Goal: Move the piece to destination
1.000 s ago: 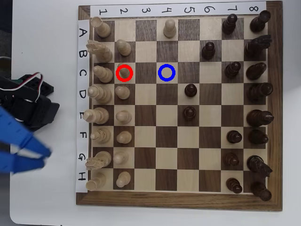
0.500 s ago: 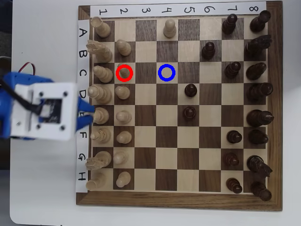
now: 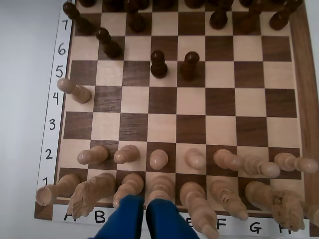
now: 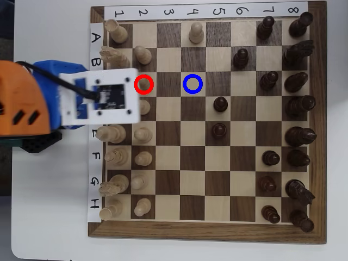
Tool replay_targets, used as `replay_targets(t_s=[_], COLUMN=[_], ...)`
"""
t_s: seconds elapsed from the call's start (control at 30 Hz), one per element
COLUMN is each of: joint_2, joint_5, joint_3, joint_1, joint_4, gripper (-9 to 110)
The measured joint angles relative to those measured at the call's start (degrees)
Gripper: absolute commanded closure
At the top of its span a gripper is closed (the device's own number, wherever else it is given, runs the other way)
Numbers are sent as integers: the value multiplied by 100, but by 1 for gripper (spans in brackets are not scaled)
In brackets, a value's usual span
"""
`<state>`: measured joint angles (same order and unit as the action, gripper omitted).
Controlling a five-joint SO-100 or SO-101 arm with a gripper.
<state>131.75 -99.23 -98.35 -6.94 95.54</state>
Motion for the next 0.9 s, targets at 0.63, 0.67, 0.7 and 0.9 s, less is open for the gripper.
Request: replay_targets(t_s=[0.63,0.67,0.7,0.9], joint_2=[0,0,0,0], joint_5=[-105,-105,-105,-123], joint_3=[-1767,-1863,-1960,-2461], joint_1=[-642,-668,-694,-817], joint_4=[-1028,-1116,-1213,-1740], gripper=[95,94,92,91])
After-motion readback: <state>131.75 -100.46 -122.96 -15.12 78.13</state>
